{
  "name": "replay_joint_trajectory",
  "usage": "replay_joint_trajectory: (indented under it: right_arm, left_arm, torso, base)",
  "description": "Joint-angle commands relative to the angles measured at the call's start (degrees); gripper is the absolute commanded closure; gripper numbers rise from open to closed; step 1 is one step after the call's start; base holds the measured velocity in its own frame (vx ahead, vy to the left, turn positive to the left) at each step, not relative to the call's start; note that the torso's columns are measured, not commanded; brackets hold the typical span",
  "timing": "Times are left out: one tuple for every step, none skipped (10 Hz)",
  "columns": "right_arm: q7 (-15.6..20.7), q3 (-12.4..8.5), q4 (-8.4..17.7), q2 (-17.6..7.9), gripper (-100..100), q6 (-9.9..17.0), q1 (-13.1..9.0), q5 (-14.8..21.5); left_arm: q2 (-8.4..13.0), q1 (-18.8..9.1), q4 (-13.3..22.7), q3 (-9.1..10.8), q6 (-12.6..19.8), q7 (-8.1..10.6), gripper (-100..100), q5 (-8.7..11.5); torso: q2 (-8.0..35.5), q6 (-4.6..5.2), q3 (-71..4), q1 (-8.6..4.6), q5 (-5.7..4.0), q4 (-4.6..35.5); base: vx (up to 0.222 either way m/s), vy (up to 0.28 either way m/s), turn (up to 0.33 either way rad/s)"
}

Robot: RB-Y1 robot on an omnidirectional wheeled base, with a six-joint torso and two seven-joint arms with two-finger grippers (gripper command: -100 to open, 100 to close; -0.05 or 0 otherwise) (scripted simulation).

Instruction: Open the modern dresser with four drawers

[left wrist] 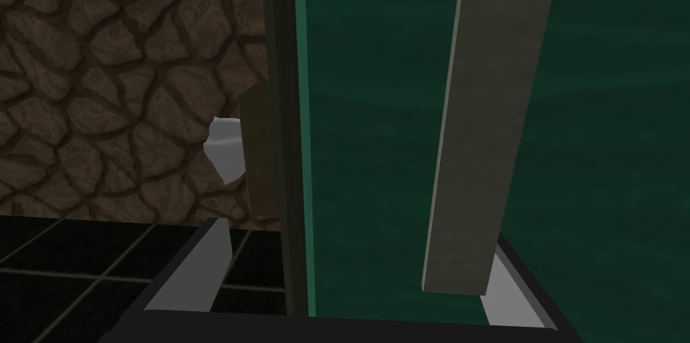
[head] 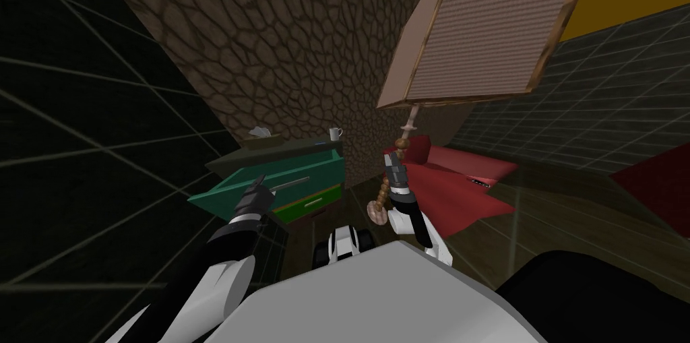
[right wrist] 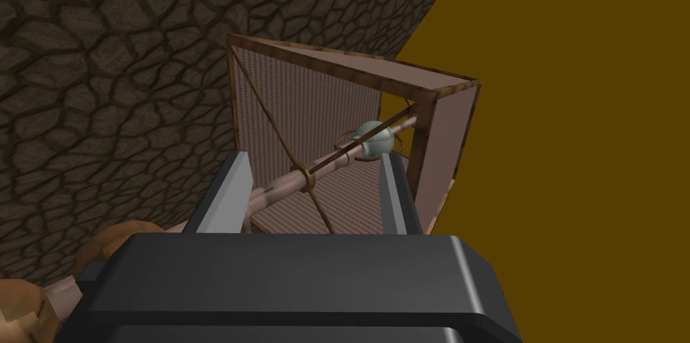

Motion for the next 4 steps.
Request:
replay_joint_trajectory:
  right_arm:
    - [0.0,0.0,0.0,0.0,0,0.0,0.0,0.0]
    - [0.0,0.0,0.0,0.0,0,0.0,0.0,0.0]
    - [0.0,0.0,0.0,0.0,0,0.0,0.0,0.0]
    - [0.0,0.0,0.0,0.0,0,0.0,0.0,0.0]
  left_arm:
    - [0.0,0.1,0.1,-0.02,0.1,0.00,0,0.0]
    - [0.0,0.1,0.2,-0.04,0.1,0.01,0,0.0]
    - [0.0,0.1,0.2,-0.05,0.2,0.01,0,0.0]
    - [0.0,0.1,0.2,-0.05,0.2,0.01,0,0.0]
  torso:
    - [-0.1,0.01,-0.1,0.03,0.03,-0.1]
    - [-0.2,0.02,-0.1,0.05,0.05,-0.1]
    - [-0.2,0.03,-0.1,0.07,0.07,-0.1]
    - [-0.2,0.03,-0.1,0.08,0.09,-0.1]
  base:
    - [0.000,0.000,0.000]
    - [0.000,0.000,0.000]
    - [0.000,0.000,0.000]
    - [0.000,0.000,0.000]
